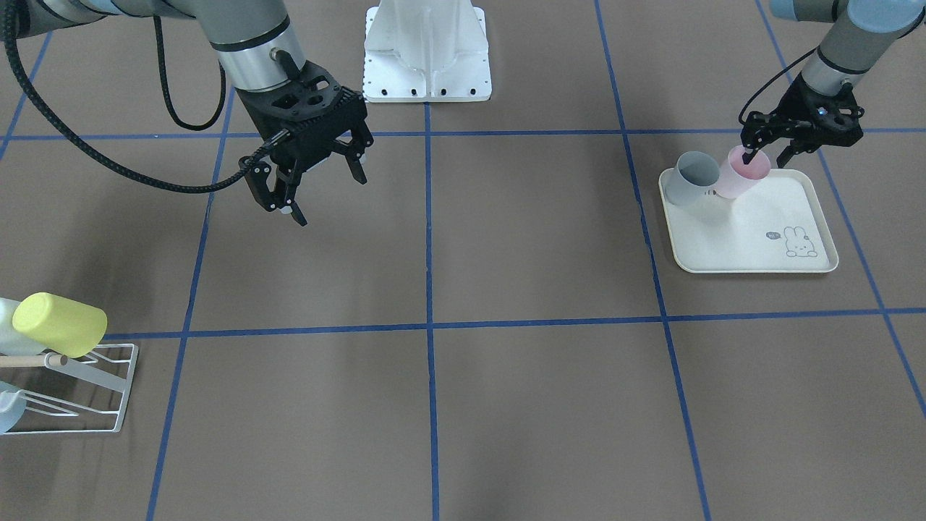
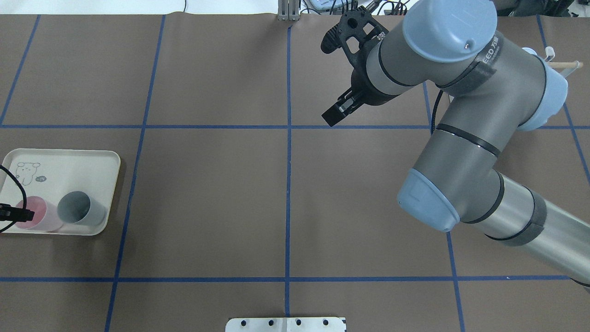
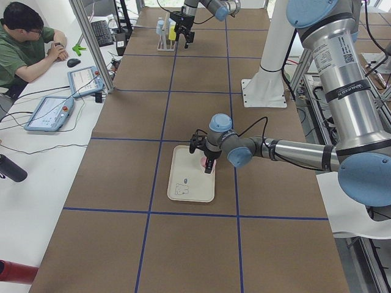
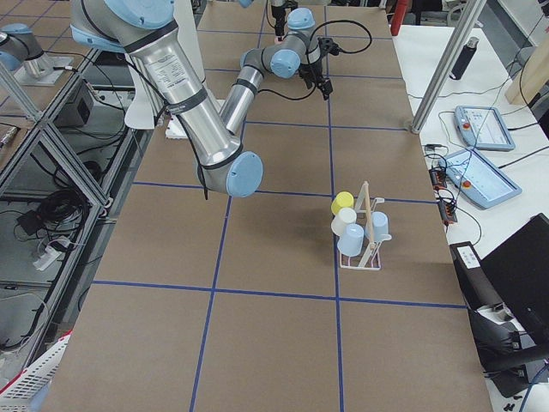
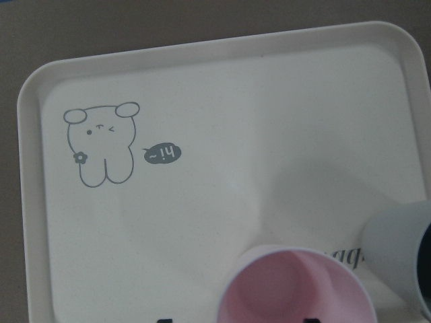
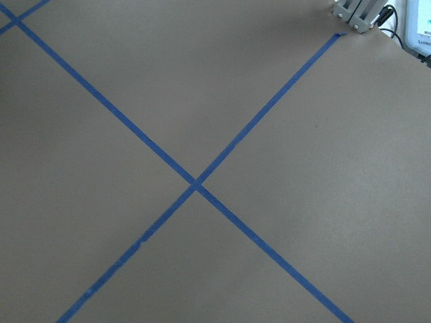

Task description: Transfer IKEA cup to right arm and place on rack

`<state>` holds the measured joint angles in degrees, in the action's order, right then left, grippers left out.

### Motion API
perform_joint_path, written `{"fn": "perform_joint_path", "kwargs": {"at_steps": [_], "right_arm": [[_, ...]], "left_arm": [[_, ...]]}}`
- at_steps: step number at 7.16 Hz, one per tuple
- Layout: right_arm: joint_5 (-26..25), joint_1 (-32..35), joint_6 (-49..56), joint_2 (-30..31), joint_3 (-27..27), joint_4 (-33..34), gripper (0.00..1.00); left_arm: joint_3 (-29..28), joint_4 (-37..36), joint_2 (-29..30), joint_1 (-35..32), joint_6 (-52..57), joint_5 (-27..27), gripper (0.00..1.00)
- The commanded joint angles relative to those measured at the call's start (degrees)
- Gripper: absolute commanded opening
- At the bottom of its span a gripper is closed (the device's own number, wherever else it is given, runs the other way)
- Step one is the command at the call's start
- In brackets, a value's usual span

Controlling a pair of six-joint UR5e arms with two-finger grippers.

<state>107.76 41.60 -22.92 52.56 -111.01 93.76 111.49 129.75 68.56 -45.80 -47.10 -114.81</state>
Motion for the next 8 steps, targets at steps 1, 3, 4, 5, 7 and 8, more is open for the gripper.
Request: {"fn": "perform_joint_path", "kwargs": {"at_steps": [1,3,4,5,7,8], "right_arm": [[0.0,-0.03,0.07,0.0,0.0,0.02,1.0],[-0.09,-0.03,-0.02,0.0,-0.09,-0.07,1.0],[-0.18,-0.03,0.07,0.09,-0.09,-0.07,1.0],[-0.18,-0.12,0.07,0.09,-0.09,-0.07,1.0],[-0.27,-0.21,0.07,0.0,0.0,-0.16,1.0],[-0.27,-0.21,0.07,0.0,0.0,-0.16,1.0]], "left_arm": [[-0.22,0.24,0.0,0.01,0.17,-0.07,0.26],[-0.48,0.42,0.09,0.01,0.17,0.02,0.05],[-0.48,0.42,0.0,-0.08,0.17,0.11,0.0],[-0.39,0.42,0.0,-0.25,0.17,-0.06,0.0],[0.31,0.16,0.26,-2.44,0.25,-0.94,0.0],[0.57,-0.11,0.61,-8.02,0.34,-4.25,0.0]]}}
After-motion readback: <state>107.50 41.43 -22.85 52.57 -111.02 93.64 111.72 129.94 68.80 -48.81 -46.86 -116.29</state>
